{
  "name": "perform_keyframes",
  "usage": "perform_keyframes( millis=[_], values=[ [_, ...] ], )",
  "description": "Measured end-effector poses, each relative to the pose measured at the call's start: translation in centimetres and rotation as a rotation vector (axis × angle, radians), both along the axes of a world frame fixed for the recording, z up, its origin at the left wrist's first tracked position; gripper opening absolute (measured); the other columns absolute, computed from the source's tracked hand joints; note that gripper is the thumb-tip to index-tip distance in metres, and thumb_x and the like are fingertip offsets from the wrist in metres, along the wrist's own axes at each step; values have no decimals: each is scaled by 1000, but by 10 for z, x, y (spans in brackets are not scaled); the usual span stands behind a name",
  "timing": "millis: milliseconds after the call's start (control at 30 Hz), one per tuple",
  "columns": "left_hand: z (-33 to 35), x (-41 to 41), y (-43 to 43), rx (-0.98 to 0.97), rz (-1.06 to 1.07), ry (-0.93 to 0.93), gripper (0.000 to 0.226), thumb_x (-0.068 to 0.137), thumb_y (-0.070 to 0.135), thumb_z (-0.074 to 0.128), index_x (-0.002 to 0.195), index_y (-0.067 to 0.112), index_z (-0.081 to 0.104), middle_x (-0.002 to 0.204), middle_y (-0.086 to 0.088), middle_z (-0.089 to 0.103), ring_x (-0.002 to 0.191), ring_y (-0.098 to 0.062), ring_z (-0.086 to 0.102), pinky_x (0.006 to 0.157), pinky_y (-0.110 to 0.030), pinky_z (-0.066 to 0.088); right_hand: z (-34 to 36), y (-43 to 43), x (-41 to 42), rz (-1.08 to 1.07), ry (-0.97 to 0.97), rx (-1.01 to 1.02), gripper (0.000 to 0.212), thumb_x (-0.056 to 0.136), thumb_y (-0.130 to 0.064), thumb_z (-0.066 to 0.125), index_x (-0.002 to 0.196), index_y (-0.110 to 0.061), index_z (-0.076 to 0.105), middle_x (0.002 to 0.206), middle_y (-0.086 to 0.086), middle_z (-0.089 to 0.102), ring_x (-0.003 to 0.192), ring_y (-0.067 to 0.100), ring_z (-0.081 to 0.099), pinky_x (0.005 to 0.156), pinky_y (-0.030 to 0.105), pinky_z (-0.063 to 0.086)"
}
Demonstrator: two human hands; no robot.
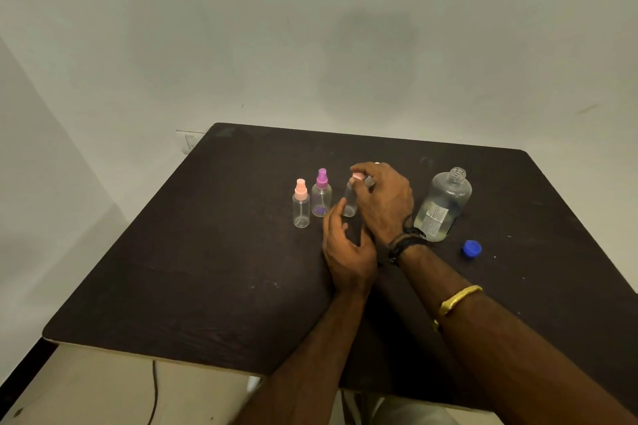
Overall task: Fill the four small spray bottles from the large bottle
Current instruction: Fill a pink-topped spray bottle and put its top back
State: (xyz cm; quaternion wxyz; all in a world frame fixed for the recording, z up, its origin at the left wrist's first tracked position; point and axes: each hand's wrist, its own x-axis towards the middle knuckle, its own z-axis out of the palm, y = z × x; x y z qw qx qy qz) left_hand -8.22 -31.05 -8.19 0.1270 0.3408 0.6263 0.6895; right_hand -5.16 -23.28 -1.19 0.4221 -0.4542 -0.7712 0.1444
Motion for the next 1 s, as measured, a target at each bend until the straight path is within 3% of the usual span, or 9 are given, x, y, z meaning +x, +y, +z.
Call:
perform_keyframes(
  millis=[67,167,367,500,633,767,1000],
  values=[
    [1,1,-1,1,0,-13,59,87,13,75,142,14,53,139,12,51,128,-13,57,105,-33,52,1,-3,8,-10,13,13,20,96,-29,64,111,-21,75,111,0,72,100,14,66,86,22,47],
    [2,1,-1,3,-17,-5,63,83,14,80,141,13,54,141,5,56,128,-10,56,105,-36,52,1,-8,21,-20,29,13,19,95,-30,64,110,-24,75,109,-3,72,94,12,66,83,23,50],
    [5,4,-6,1,-90,45,72,77,45,71,142,16,55,139,3,61,127,-5,57,107,-32,50,3,-21,44,-37,15,29,19,94,-29,65,110,-22,74,103,-3,70,83,10,63,77,30,56],
    [2,5,-3,-10,-150,147,58,82,28,76,136,17,59,129,10,62,118,-8,63,100,-39,55,-2,-31,57,-63,21,39,16,94,-27,67,107,-22,74,99,-3,69,83,11,62,76,33,56],
    [-1,4,-1,-24,-234,187,50,83,15,81,130,14,65,123,1,70,110,-8,67,94,-32,59,-8,-37,69,-63,28,21,16,93,-26,68,108,-21,73,100,-3,69,85,10,62,78,29,55],
    [2,5,-3,-19,-273,153,36,88,13,78,122,15,70,110,7,74,99,-2,71,89,-28,60,-13,-44,75,-63,92,21,15,94,-23,68,107,-19,74,101,-3,70,89,8,62,82,27,54],
    [0,7,-2,-22,-298,166,42,86,5,77,126,9,69,116,-3,74,101,-6,72,88,-26,60,-19,-43,79,-91,163,-23,24,85,-30,79,105,-21,73,97,-9,68,82,3,62,75,10,48]
  ],
)
